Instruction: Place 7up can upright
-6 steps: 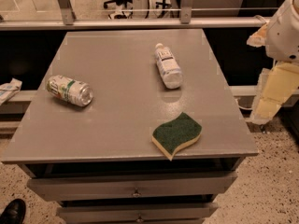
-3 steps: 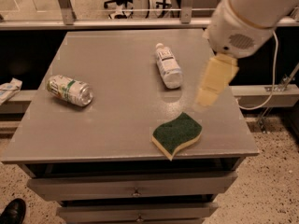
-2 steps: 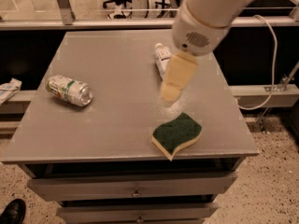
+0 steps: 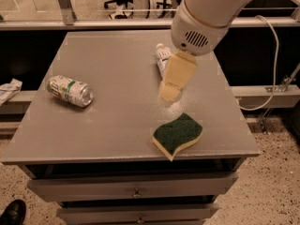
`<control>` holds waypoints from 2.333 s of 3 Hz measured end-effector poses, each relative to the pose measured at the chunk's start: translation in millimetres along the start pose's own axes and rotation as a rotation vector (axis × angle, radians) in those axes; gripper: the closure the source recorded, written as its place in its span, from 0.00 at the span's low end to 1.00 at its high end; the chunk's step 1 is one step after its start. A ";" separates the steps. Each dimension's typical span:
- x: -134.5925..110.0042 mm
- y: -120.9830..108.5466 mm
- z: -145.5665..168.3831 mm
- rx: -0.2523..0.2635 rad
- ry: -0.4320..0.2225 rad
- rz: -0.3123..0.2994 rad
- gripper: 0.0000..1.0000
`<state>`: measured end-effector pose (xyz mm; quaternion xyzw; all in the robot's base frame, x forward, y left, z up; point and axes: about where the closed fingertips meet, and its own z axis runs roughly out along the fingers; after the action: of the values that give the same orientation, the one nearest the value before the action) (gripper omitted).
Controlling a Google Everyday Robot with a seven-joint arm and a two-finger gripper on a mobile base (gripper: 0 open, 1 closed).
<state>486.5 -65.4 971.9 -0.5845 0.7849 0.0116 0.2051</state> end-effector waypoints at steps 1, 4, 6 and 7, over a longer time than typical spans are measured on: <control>0.0 0.0 0.0 0.000 0.000 0.000 0.00; -144.2 -19.8 108.8 -0.028 -0.072 0.031 0.00; -207.1 -19.4 150.6 -0.108 -0.053 0.084 0.00; -224.3 -8.0 166.1 -0.140 -0.036 0.081 0.00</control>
Offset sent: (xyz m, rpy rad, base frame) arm 0.0987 0.1743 -0.0485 0.1355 -0.0192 0.0035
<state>597.3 179.7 896.9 -0.5647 0.8014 0.0853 0.1775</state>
